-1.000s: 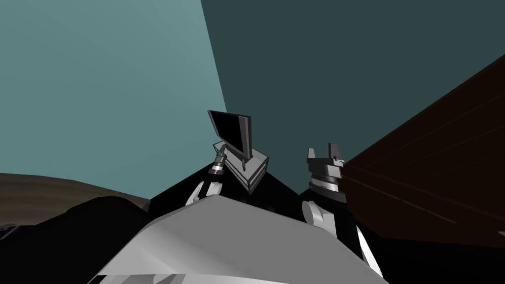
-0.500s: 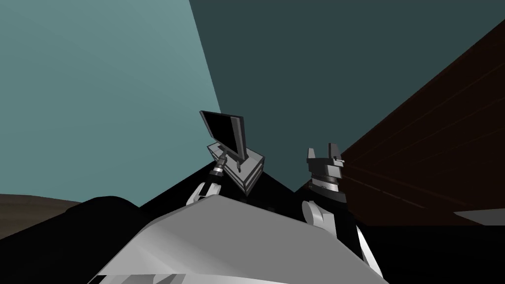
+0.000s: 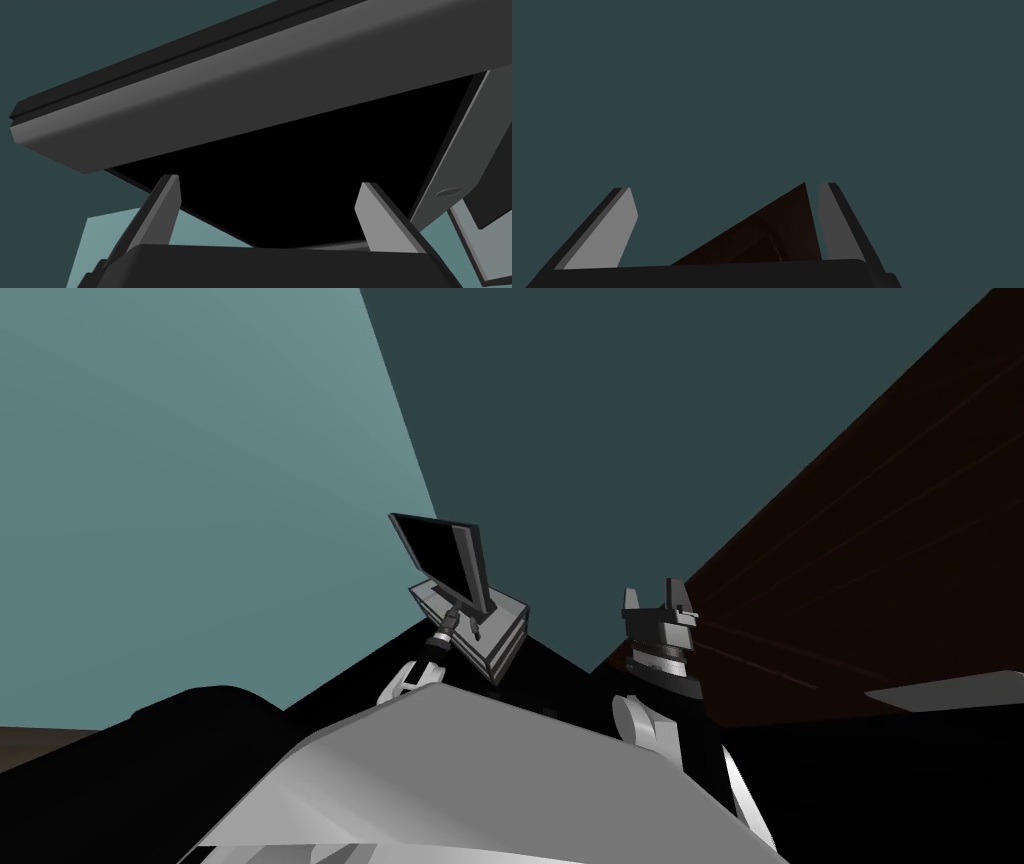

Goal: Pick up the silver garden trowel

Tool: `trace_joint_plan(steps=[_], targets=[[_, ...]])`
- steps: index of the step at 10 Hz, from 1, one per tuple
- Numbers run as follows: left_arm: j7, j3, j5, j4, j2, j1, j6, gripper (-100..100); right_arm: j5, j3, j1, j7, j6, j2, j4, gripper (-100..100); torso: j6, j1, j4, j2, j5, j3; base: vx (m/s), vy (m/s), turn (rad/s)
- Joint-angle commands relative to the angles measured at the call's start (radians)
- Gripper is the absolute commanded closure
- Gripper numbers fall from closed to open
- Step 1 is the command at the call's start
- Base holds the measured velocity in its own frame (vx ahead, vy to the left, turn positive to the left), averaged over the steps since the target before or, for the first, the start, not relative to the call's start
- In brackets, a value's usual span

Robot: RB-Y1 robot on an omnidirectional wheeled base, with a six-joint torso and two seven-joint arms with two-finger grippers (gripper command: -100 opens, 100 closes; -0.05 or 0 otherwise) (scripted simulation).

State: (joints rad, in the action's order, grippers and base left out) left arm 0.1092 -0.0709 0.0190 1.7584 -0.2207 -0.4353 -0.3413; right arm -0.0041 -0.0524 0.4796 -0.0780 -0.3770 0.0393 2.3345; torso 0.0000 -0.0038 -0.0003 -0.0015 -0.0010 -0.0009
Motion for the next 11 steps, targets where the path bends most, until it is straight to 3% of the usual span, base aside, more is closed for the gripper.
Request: trace_joint_plan(steps=[1,5,7,11], targets=[[0.001,0.0,0.0,-0.032,-0.007,0.003,0.013,-100,0.0,0.0,0.0,0.0,0.0,0.0,0.0,0,0.0,0.0,0.0,0.0,0.0,0.0,0.009,-0.034,-0.003],[0.005,-0.006,-0.005,-0.137,-0.041,0.016,0.056,-100,0.0,0.0,0.0,0.0,0.0,0.0,0.0,0,0.0,0.001,0.0,0.002,0.0,0.001,0.002,-0.038,-0.053],[0.008,-0.012,-0.009,-0.218,-0.078,0.029,0.101,-100,0.0,0.0,0.0,0.0,0.0,0.0,0.0,0,0.001,-0.002,0.0,-0.001,0.0,0.0,0.105,-0.11,-0.302],[0.012,-0.018,-0.013,-0.351,-0.116,0.043,0.147,-100,0.0,0.0,0.0,0.0,0.0,0.0,0.0,0,-0.001,-0.001,0.0,0.0,0.0,0.0,0.063,-0.075,-0.094]])
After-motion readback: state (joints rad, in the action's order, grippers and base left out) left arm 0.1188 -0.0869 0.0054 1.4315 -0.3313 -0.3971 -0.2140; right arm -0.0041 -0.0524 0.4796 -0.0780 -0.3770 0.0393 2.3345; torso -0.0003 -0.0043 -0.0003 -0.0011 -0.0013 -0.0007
